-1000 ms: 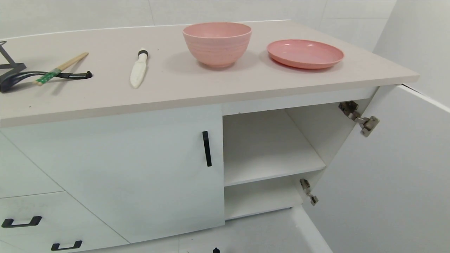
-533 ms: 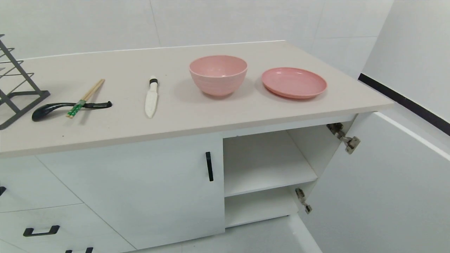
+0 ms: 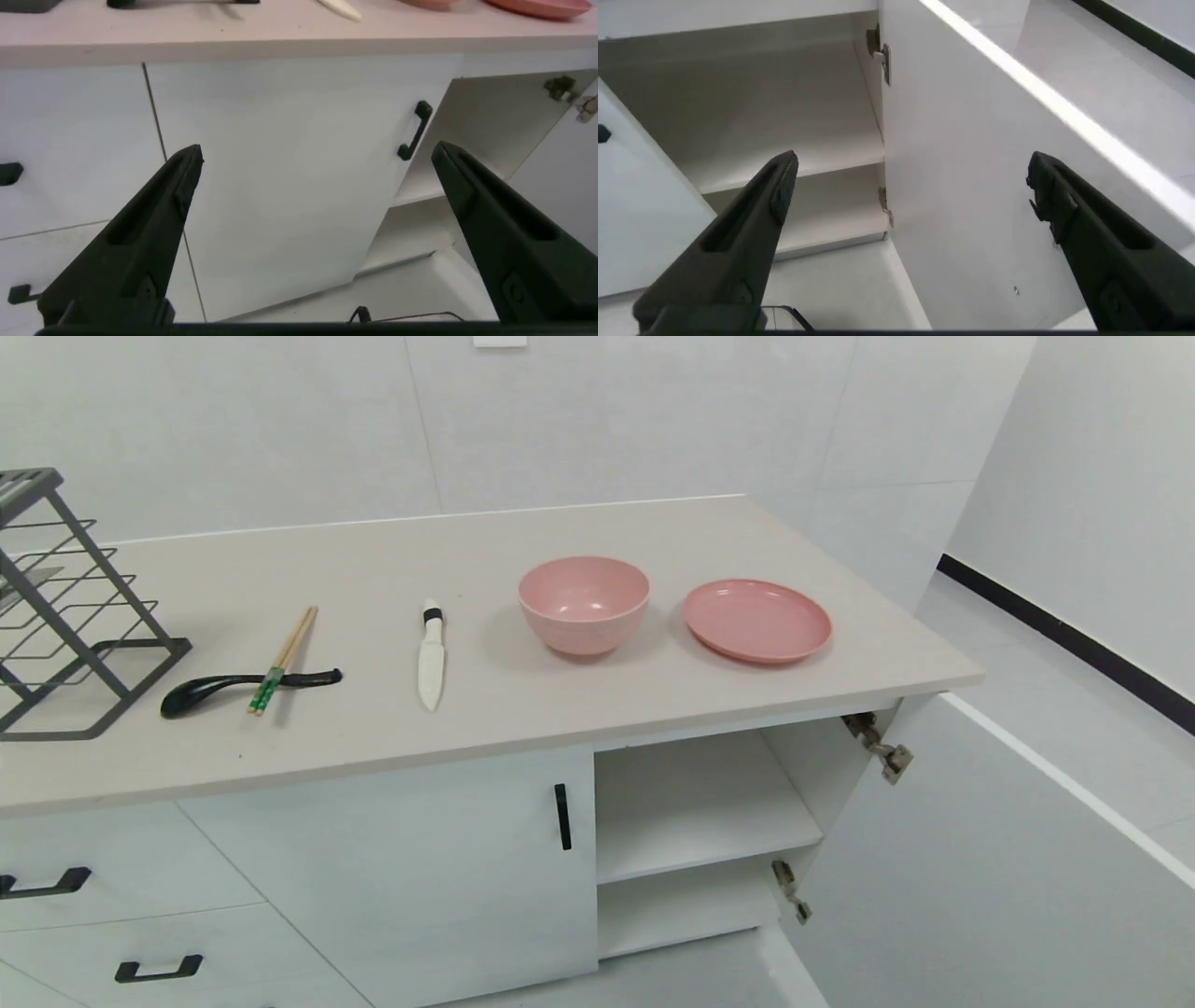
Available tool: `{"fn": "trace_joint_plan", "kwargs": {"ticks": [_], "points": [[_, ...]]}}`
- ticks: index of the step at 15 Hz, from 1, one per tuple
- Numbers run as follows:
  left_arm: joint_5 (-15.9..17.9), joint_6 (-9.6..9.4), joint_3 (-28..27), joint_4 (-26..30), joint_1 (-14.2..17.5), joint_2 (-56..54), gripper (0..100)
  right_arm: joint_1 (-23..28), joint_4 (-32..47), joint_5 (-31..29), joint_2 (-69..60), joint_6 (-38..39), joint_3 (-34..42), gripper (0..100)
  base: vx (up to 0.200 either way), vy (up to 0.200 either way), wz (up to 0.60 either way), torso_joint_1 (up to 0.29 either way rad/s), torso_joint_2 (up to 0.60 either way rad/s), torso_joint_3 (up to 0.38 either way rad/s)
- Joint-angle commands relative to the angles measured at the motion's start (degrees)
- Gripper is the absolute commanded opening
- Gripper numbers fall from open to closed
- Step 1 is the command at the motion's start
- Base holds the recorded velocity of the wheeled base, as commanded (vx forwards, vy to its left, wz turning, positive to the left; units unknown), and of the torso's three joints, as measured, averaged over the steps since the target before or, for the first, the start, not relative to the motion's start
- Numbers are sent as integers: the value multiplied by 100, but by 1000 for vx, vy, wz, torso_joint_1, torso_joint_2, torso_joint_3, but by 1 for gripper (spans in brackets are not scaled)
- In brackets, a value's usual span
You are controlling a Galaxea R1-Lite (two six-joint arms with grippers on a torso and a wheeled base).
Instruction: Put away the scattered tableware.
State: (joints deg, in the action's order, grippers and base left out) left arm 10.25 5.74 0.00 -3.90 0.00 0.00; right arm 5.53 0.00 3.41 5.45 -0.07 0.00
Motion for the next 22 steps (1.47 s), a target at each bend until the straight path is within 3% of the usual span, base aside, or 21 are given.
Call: {"fn": "trace_joint_plan", "kwargs": {"ticks": [1, 8, 14, 16, 22], "points": [[3, -12, 0, -5, 0, 18, 100, 0, -9, 1, 9, -1, 0, 100, 0, 0, 0, 393, -491, -246], [-6, -38, 0, 3, 0, 18, 100, 0, 0, 1, 9, -1, 0, 100, 0, 0, 0, 293, -516, -243], [12, -38, 0, -5, 0, 18, 100, 0, 0, 1, 9, -1, 0, 100, 200, 0, 0, 292, -560, -273], [-14, -12, 0, -5, 0, 18, 100, 0, 0, 1, 9, -1, 0, 100, 0, 0, 0, 315, -605, -286], [-23, 6, 0, -5, 0, 18, 100, 0, 0, 1, 9, -1, 0, 100, 0, 0, 0, 37, -65, -30]]}}
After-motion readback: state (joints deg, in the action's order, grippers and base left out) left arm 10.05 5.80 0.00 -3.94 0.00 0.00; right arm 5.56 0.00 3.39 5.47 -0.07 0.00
